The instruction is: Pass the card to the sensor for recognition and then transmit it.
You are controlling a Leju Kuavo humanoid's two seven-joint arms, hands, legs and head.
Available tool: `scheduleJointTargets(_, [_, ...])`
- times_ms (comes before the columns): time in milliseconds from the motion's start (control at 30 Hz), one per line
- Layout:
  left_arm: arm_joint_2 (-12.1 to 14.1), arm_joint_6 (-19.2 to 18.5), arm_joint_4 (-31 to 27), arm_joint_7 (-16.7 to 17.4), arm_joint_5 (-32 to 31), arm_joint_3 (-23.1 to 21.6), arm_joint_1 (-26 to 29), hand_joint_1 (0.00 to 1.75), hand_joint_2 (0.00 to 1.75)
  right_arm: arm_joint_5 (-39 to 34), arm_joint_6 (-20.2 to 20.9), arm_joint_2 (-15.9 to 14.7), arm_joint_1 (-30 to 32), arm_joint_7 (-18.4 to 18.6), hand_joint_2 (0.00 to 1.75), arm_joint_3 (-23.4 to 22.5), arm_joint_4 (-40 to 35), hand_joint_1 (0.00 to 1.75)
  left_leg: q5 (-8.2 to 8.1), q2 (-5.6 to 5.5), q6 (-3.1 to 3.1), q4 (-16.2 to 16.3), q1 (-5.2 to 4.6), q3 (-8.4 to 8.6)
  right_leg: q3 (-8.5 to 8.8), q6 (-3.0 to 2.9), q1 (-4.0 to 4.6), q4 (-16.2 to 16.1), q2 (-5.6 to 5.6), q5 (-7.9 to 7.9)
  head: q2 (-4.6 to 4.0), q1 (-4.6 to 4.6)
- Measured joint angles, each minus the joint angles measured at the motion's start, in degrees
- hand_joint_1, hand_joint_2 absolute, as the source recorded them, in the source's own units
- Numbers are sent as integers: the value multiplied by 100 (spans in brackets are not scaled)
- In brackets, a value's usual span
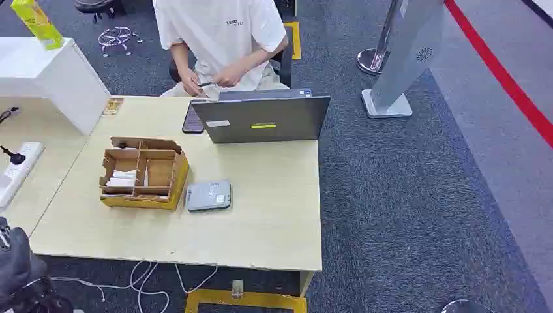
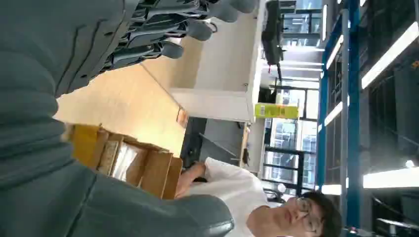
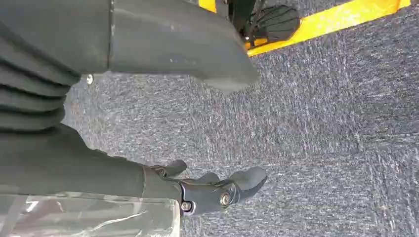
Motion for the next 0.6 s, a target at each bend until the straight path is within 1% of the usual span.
scheduleJointTargets(133, [195,325,-15,109,-741,-163,-287,0,175,83,4,4,-52,48,175,-20,20,0,1,1,0,0,1,2,0,-2,0,1,1,1,0,-2])
scheduleJointTargets(300, [391,573,79,348,-1569,-413,-687,0,175,170,28,13,-101,103,175,-24,39,0,2,2,0,1,0,3,0,-4,0,2,3,3,0,-2])
scheduleJointTargets(433, [561,749,275,592,-2243,-659,-1044,0,175,249,39,22,-140,140,175,-26,57,0,6,2,-1,1,0,3,0,-3,0,2,3,4,2,-2])
scheduleJointTargets(600, [730,902,561,854,-2903,-943,-1376,0,175,329,63,35,-176,181,175,-31,70,0,7,4,-2,2,0,4,-1,-3,0,2,8,4,0,-2])
